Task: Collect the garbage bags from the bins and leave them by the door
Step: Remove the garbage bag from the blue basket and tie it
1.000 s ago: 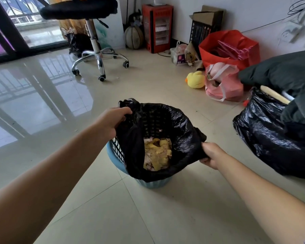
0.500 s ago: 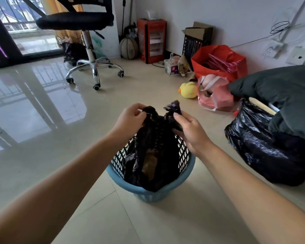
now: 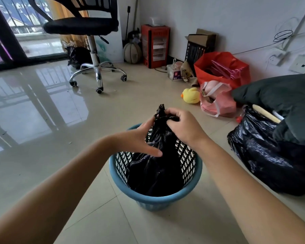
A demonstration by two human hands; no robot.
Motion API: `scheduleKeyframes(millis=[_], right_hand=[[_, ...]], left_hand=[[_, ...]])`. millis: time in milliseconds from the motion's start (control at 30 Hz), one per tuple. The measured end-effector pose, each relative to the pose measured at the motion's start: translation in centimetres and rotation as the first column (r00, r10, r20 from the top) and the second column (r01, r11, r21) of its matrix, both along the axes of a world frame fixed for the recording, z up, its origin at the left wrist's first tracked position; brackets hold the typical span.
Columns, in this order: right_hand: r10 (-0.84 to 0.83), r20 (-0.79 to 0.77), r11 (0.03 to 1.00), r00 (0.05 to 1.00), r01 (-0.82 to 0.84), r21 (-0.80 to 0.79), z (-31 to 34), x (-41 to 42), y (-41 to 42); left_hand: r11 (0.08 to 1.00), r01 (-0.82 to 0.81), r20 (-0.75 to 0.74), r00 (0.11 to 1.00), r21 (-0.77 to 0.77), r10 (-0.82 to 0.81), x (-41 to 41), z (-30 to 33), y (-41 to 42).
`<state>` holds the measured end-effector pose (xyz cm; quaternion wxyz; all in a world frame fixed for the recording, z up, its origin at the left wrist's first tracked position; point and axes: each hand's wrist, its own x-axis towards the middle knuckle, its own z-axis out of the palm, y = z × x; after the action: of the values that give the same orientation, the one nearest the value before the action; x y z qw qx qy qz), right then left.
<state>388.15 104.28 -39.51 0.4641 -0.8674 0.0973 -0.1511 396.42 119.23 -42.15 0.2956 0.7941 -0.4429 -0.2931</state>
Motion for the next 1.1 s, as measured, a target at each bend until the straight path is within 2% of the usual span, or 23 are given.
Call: scheduleKeyframes(millis=[33, 67, 133, 200, 233, 267, 300, 333, 367, 400, 467, 533, 567, 633, 667, 733, 767, 833, 900, 967, 1000, 1033, 1100], right_hand=[[0.068, -0.001, 0.997, 0.998, -0.068, -0.023, 0.3, -0.2, 0.3], [0.16, -0.027, 0.985, 0.987, -0.162, -0.065, 0.6, -0.4, 0.7], [0.357, -0.157, 0.927, 0.921, -0.37, -0.062, 0.9, -0.7, 1.0], [0.491, -0.23, 0.871, 0.84, -0.476, 0.122, 1.1, -1.1, 0.0], [0.468, -0.205, 0.88, 0.859, -0.432, 0.199, 0.7, -1.0, -1.1], [0.353, -0.182, 0.93, 0.918, -0.322, 0.179, -0.1, -0.7, -2.5], [0.172, -0.178, 0.985, 0.969, -0.166, 0.046, -1.4, -0.3, -4.1], [0.007, -0.2, 0.99, 0.98, -0.035, -0.138, -2.9, 0.0, -5.4], [-0.077, -0.258, 0.958, 0.963, 0.0, -0.286, -4.4, 0.2, -6.1], [-0.081, -0.336, 0.929, 0.938, -0.052, -0.368, -5.7, 0.4, -6.1], [0.037, -0.45, 0.89, 0.892, -0.234, -0.391, -8.0, 1.2, -4.9], [0.214, -0.45, 0.919, 0.867, -0.335, -0.207, -8.4, 1.9, -2.6], [0.327, -0.407, 0.937, 0.853, -0.349, 0.02, -8.1, 2.0, -1.4], [0.491, -0.31, 0.807, 0.814, -0.291, 0.514, -7.5, 2.0, 0.5], [0.539, -0.301, 0.746, 0.787, -0.279, 0.605, -7.7, 1.9, 1.2], [0.583, -0.366, 0.777, 0.725, -0.365, 0.513, -7.9, 1.5, 2.6], [0.551, -0.42, 0.832, 0.721, -0.434, 0.346, -8.2, 1.4, 3.1], [0.415, -0.429, 0.895, 0.802, -0.445, 0.034, -9.6, 1.7, 3.2], [0.243, -0.426, 0.949, 0.871, -0.304, -0.079, -9.9, 1.7, 2.4], [0.114, -0.426, 0.98, 0.897, -0.173, -0.102, -9.7, 1.9, 0.9], [0.059, -0.415, 0.993, 0.908, -0.097, -0.071, -9.5, 2.0, 0.2], [0.004, -0.382, 1.0, 0.924, -0.011, -0.016, -9.0, 2.2, -0.6], [-0.118, -0.333, 0.973, 0.935, 0.176, 0.152, -8.0, 2.5, -1.9]], left_hand=[[0.998, -0.029, 0.108, 0.994, -0.058, 0.035, -0.5, -0.6, -0.6], [0.979, -0.099, 0.104, 0.987, -0.176, 0.119, -0.7, -1.4, -1.3], [0.91, -0.257, -0.092, 0.966, -0.325, 0.24, -0.1, -2.7, -1.8], [0.847, -0.452, -0.176, 0.891, -0.28, 0.418, 0.8, -3.5, -1.4], [0.806, -0.525, -0.205, 0.85, -0.272, 0.485, 1.5, -4.0, -0.8], [0.754, -0.597, -0.292, 0.798, -0.274, 0.527, 1.7, -4.0, -0.2], [0.708, -0.656, -0.42, 0.738, -0.263, 0.528, 1.8, -4.0, 0.3], [0.702, -0.673, -0.505, 0.7, -0.231, 0.505, 1.8, -4.0, 0.6], [0.711, -0.674, -0.55, 0.678, -0.2, 0.487, 1.5, -3.9, 0.9], [0.724, -0.665, -0.566, 0.673, -0.182, 0.476, 1.3, -4.0, 1.1], [0.713, -0.681, -0.609, 0.641, -0.168, 0.468, 1.3, -4.1, 1.4], [0.691, -0.707, -0.635, 0.604, -0.149, 0.482, 1.4, -4.2, 1.3], [0.67, -0.727, -0.655, 0.582, -0.152, 0.482, 1.5, -4.2, 1.2], [0.607, -0.782, -0.71, 0.507, -0.141, 0.488, 1.6, -3.9, 0.9], [0.563, -0.818, -0.756, 0.444, -0.123, 0.48, 1.7, -3.8, 0.6], [0.511, -0.857, -0.851, 0.313, -0.062, 0.422, 1.8, -3.7, 0.0], [0.506, -0.862, -0.878, 0.265, -0.03, 0.399, 1.7, -3.5, -0.5], [0.516, -0.857, -0.909, 0.213, 0.003, 0.359, 1.2, -3.4, -1.4], [0.558, -0.828, -0.916, 0.263, -0.053, 0.303, 0.5, -3.2, -2.1], [0.663, -0.727, -0.761, 0.531, -0.182, 0.373, 0.2, -3.1, -2.0], [0.726, -0.651, -0.57, 0.691, -0.222, 0.445, 0.6, -3.2, -1.4], [0.777, -0.587, -0.314, 0.8, -0.228, 0.512, 1.3, -3.7, -0.6], [0.832, -0.549, 0.126, 0.822, -0.085, 0.555, 3.2, -5.6, 1.3]])
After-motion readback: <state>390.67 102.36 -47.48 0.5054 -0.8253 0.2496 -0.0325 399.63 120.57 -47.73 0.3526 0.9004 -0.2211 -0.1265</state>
